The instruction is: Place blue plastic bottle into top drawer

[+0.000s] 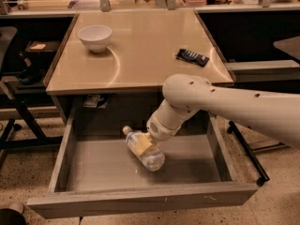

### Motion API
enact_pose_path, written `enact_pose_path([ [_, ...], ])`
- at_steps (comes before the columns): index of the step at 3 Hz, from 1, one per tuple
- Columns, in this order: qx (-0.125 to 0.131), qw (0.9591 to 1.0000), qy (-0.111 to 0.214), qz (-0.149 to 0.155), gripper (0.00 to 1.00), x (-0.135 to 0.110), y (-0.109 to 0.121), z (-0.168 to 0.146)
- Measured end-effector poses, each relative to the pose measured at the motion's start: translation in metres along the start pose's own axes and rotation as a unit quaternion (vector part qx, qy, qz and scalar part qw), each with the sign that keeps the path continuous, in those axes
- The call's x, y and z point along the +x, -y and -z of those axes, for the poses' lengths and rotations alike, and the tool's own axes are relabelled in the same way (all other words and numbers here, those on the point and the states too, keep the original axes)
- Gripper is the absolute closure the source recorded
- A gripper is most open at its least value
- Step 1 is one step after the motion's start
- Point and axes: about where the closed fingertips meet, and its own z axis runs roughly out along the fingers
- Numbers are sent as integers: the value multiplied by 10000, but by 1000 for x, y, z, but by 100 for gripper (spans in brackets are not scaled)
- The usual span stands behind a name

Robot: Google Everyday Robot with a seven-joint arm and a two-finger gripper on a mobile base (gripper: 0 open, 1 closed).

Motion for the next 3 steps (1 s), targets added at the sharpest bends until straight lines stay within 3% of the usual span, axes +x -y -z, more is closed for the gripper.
enact_pose_path([
  [1, -78, 9999, -38, -103, 100, 4, 1, -12],
  [3, -79, 9999, -39, -104, 59, 4, 1, -12],
])
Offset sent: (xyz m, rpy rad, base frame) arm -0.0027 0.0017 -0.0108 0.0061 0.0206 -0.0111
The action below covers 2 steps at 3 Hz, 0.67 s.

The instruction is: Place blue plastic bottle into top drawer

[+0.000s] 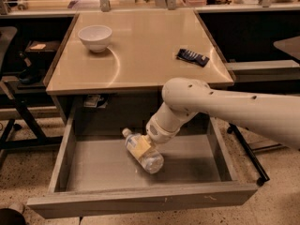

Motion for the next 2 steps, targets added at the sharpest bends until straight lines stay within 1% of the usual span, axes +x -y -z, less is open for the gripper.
enact_pose_path([
  [2, 0, 10000, 0, 0, 13, 0, 0, 0],
])
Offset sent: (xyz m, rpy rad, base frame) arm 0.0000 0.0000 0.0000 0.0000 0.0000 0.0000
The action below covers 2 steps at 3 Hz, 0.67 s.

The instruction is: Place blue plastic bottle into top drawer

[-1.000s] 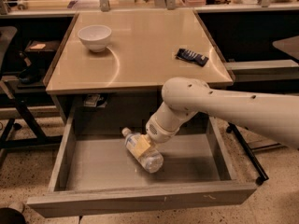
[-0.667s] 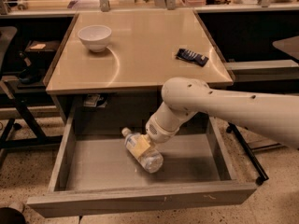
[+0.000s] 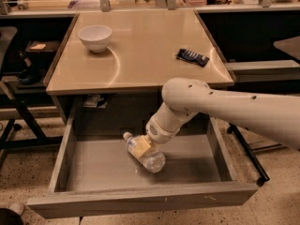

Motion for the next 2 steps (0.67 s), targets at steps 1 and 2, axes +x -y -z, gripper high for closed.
enact_pose_path([
  [1, 0, 10000, -1, 0, 0, 0, 0, 0],
  [2, 0, 10000, -1, 0, 0, 0, 0, 0],
])
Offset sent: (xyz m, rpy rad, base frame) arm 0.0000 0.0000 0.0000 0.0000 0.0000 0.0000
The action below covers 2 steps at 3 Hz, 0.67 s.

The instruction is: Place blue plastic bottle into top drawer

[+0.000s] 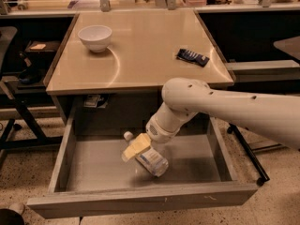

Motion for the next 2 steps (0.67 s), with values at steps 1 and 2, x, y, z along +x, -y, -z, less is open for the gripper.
enact_pose_path([
  [1, 169, 9995, 161, -191, 0, 6, 2, 37],
  [2, 576, 9961, 303, -589, 0, 32, 11, 93],
])
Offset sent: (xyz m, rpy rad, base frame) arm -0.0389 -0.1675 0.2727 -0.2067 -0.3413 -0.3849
